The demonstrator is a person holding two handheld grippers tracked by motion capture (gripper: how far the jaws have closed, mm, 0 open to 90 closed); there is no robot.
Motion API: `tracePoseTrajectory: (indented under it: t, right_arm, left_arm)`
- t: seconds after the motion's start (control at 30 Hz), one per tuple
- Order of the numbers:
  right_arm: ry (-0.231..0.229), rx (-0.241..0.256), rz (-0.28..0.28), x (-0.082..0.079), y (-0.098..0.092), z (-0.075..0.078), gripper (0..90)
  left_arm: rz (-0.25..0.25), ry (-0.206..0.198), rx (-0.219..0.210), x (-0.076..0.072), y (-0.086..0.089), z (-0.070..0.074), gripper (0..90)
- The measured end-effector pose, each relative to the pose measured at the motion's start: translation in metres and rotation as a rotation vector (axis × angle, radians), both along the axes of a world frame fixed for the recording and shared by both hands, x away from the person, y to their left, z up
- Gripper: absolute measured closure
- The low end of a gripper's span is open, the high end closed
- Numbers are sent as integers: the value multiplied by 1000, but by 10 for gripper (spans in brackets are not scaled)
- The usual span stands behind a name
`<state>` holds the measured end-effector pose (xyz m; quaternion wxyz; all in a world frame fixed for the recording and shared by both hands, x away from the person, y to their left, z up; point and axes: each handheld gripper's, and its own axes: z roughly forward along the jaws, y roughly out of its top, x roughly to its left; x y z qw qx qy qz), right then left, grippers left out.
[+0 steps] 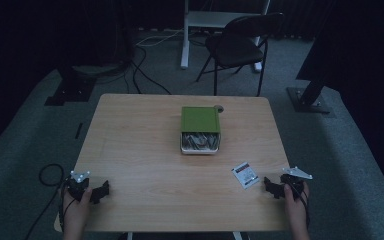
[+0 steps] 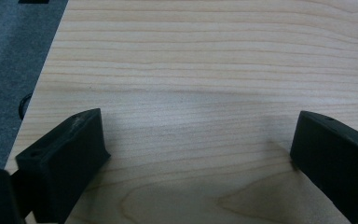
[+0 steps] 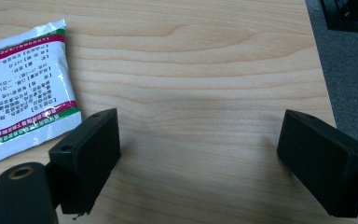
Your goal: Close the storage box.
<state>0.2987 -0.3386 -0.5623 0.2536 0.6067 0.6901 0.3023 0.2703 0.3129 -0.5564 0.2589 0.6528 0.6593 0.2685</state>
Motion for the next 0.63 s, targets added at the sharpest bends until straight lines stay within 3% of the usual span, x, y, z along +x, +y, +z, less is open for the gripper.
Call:
tracePoseTrajectory:
  t: [0.13,0.27,0.63]
  right_arm:
    - [0,0,-1,0,0,0,125]
    - [0,-1,-4,0,0,0,123]
    - [0,0,-6,1,1,0,122]
  left_arm:
    - [4,0,1,0,0,0,29]
    - [59,-2,0,0,2,0,29]
    - [63,-1,0,1,2,0,28]
